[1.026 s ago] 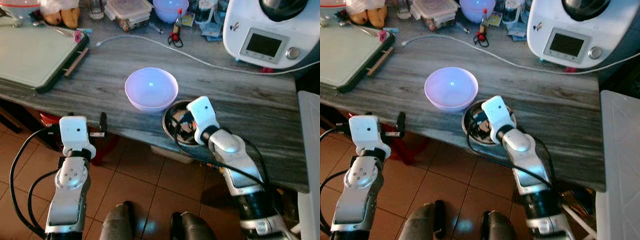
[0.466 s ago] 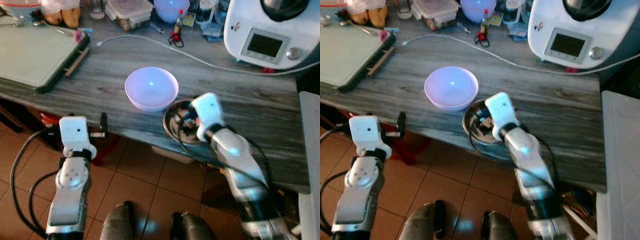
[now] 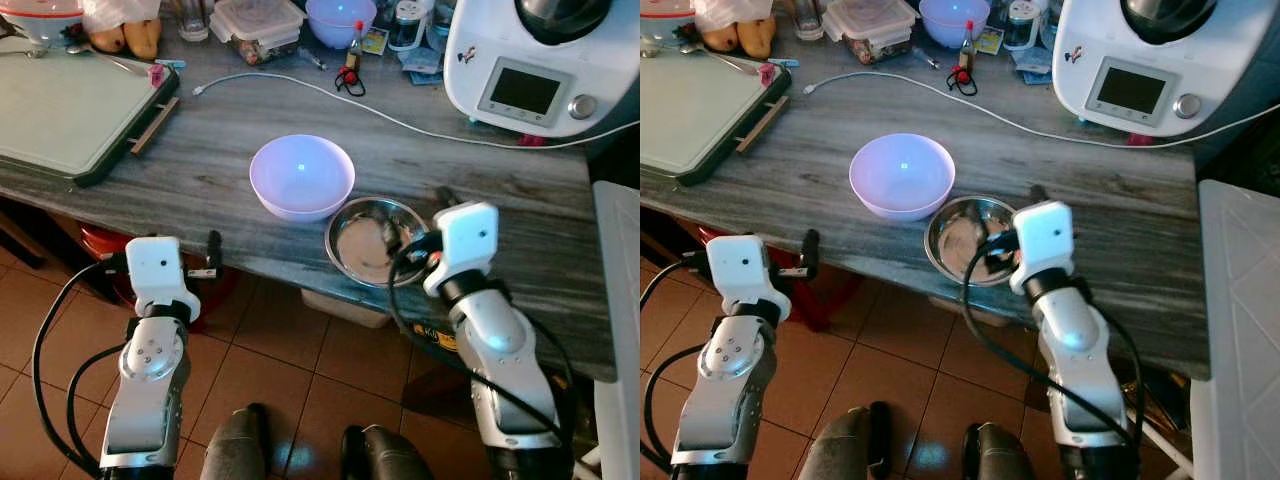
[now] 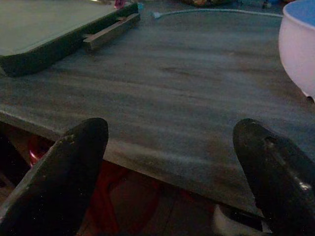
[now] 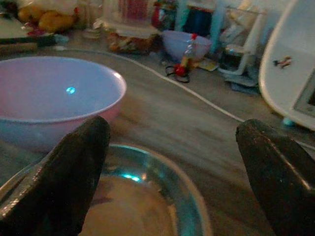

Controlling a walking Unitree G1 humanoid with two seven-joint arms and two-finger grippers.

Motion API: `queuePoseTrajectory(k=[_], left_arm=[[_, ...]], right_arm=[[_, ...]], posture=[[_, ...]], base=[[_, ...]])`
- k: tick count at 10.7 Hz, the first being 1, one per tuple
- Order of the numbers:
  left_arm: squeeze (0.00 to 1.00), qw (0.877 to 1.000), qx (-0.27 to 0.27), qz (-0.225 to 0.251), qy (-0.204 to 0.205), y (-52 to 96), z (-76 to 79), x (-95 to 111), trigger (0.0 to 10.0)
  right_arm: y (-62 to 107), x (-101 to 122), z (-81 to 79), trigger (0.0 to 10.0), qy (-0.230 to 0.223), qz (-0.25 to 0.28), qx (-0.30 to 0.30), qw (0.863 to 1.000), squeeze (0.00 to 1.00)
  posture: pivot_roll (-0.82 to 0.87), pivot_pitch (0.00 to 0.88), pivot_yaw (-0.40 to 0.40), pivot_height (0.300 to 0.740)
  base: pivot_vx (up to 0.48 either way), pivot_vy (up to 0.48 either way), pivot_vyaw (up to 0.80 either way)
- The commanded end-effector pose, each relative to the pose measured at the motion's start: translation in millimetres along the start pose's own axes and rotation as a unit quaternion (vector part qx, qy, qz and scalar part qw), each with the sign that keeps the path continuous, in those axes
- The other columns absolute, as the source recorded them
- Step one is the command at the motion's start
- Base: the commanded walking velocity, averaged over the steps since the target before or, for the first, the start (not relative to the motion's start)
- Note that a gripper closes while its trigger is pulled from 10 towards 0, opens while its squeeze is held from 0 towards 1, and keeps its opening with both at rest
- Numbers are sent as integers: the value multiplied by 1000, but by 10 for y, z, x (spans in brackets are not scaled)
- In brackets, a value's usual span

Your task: Setting the table

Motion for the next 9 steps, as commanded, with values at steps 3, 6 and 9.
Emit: queuePoseTrajectory(k=[3,6,9], left_arm=[[0,1000,1,-6,0,-23,-14,-13,10000],[0,1000,1,-9,5,-18,-8,-24,10000],[0,1000,0,-10,4,-37,11,-42,10000]], right_arm=[[3,9,50,10000,-1,2,-9,1000,0],[-21,-7,53,10000,-6,1,-2,1000,0],[-55,-24,57,10000,-8,3,6,1000,0]], posture=[[30,118,-15,740],[28,116,-14,740],[24,100,-6,740]], base=[[-293,0,-206],[-310,0,-754],[-319,0,-437]])
Point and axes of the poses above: a point about 5 cm out from each wrist's last joint towards the gripper, its own y axis pointing back from the gripper into the wrist, its own x axis along the axis of the wrist's last joint, z = x × y, the point moved 2 cm from there along -y, pointing out of the wrist towards the gripper, and after that the axes turned 6 degrees about -y, right-handed, at the moved point
